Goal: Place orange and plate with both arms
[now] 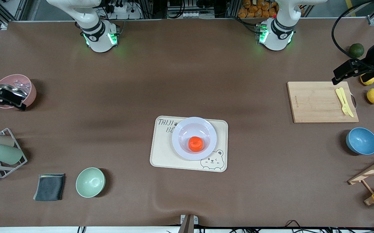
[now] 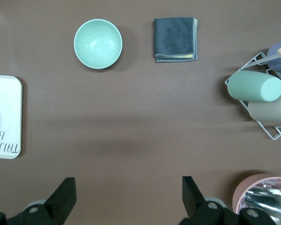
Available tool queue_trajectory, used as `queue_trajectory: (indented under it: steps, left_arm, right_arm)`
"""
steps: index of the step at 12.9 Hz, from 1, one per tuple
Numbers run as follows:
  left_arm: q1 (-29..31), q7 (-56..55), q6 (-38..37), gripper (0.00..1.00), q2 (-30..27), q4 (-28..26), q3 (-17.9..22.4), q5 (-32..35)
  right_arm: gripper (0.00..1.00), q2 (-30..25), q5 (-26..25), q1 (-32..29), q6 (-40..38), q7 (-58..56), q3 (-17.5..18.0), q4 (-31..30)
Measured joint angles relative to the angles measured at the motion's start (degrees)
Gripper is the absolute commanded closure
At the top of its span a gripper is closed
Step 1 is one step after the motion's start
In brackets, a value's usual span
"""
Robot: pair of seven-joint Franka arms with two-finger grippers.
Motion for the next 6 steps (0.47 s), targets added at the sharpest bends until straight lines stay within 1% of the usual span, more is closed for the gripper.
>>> queue_trajectory:
  steps: [2, 6]
  left_arm:
    - [0.0, 0.0, 0.0, 0.0, 0.0, 0.0, 0.0, 0.0]
    - [0.2, 0.0, 0.0, 0.0, 0.0, 0.0, 0.0, 0.0]
  right_arm:
    - [0.0, -1.3, -0.6, 0.0, -0.2, 0.0, 0.0, -0.7]
    - [0.0, -1.4, -0.7, 0.0, 0.0, 0.1, 0.4, -1.1]
